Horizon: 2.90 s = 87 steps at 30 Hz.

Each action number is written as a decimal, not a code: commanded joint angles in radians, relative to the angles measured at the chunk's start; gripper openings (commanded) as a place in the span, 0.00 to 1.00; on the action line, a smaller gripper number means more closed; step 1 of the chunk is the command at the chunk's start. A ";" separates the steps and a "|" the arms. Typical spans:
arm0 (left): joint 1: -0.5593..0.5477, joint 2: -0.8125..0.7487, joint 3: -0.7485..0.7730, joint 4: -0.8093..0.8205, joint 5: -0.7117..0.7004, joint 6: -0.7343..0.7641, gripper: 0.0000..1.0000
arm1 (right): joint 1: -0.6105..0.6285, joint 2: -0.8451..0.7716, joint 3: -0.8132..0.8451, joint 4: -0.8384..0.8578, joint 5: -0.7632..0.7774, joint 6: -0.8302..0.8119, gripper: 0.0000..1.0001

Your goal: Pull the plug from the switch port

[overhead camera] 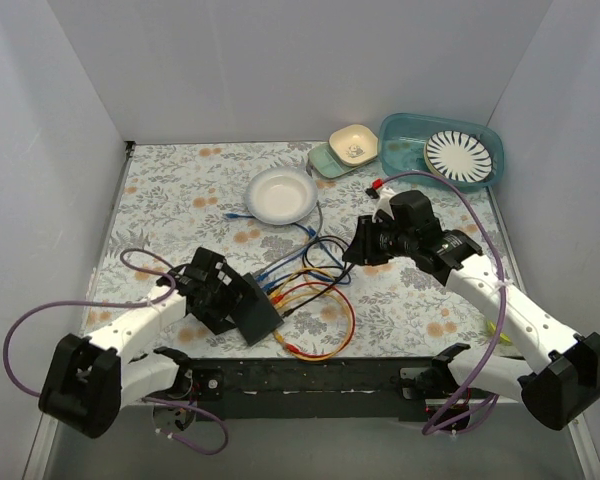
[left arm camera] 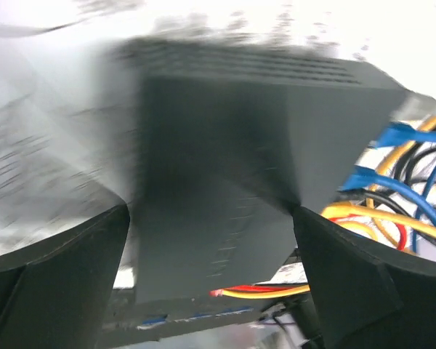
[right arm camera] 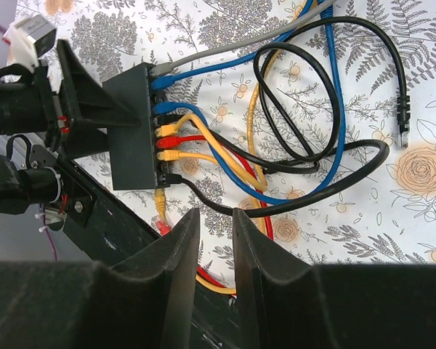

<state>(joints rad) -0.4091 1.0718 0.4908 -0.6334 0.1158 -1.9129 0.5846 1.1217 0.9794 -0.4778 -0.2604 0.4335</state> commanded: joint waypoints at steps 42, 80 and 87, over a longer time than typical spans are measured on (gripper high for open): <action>-0.769 0.470 0.362 0.253 -0.217 0.160 0.72 | -0.045 0.734 0.433 0.123 0.253 -0.021 0.16; -0.226 0.771 0.518 0.186 -0.096 0.202 0.70 | 0.015 0.348 -0.200 0.131 0.041 0.119 0.06; -0.175 0.654 0.537 0.124 -0.201 0.206 0.75 | -0.029 0.234 0.045 0.035 0.185 0.048 0.08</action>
<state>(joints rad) -0.6159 1.7710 1.0504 -0.3893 0.1619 -1.7691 0.5900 1.4113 0.8524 -0.4126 -0.1299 0.5194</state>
